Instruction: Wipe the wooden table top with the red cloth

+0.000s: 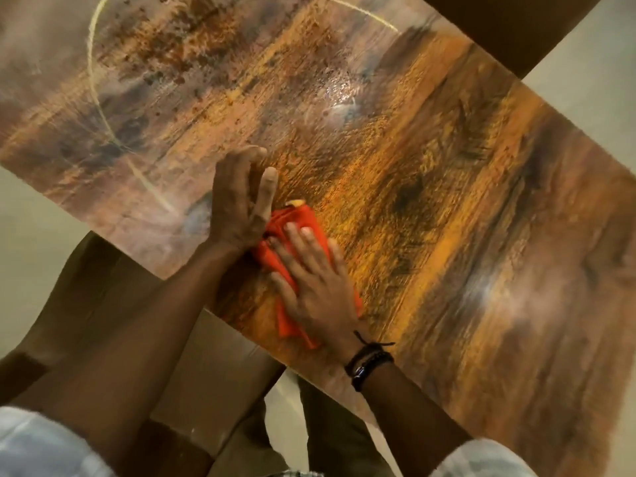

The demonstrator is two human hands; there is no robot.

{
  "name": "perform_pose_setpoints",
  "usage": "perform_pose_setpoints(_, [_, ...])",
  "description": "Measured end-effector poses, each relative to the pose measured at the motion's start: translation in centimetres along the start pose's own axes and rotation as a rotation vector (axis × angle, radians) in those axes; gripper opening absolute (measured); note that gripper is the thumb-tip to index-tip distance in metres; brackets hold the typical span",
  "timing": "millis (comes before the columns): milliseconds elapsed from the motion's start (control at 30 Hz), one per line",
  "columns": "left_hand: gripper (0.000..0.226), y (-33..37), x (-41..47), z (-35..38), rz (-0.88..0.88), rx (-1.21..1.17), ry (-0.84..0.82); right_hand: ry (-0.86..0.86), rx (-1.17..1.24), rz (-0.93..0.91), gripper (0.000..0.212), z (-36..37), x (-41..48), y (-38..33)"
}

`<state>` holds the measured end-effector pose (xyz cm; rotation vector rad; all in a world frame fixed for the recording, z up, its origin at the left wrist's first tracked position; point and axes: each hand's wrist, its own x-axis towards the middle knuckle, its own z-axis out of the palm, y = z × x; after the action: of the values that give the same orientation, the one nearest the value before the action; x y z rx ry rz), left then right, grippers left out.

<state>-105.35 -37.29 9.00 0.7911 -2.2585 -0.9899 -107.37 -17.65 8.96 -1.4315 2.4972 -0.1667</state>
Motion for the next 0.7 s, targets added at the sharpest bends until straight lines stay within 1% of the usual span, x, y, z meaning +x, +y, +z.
perform_pose_setpoints(67, [0.057,0.3,1.1,1.4,0.081,0.094,-0.08,0.049,0.014,0.071,0.057,-1.0,1.0,2.9])
perform_pose_setpoints(100, [0.058,0.5,1.7,2.1,0.104,0.174,-0.136,0.076,0.01,0.139,0.058,-1.5,2.0,5.0])
perform_pose_setpoints(167, [0.063,0.9,2.5,3.3,0.139,0.331,-0.238,0.11,0.001,0.207,0.059,-2.7,4.7,8.8])
perform_pose_setpoints(233, [0.068,0.4,2.2,4.0,0.202,0.42,-0.253,0.148,-0.014,0.236,0.059,-3.0,7.7,10.5])
perform_pose_setpoints(300, [0.07,0.1,2.1,4.2,0.2,0.441,-0.24,0.198,-0.048,0.265,0.059,-3.4,11.2,12.1])
perform_pose_setpoints(367, [0.071,0.2,2.4,4.3,0.184,0.461,-0.236,0.191,-0.04,0.295,0.06,-4.4,15.2,13.9])
perform_pose_setpoints(467, [0.071,0.1,2.4,4.5,0.188,0.492,-0.225,0.138,-0.008,0.293,0.061,-5.7,21.2,14.3])
perform_pose_setpoints(567, [0.073,0.1,2.4,4.5,0.192,0.477,-0.216,0.113,-0.004,0.252,0.06,-6.1,25.7,12.8])
perform_pose_setpoints(633, [0.074,0.0,2.4,4.5,0.185,0.467,-0.213,0.087,-0.025,0.191,0.059,-5.8,26.7,11.0])
perform_pose_setpoints(700, [0.075,0.0,2.3,4.4,0.167,0.45,-0.217,0.076,-0.045,0.086,0.058,-5.3,25.7,9.6])
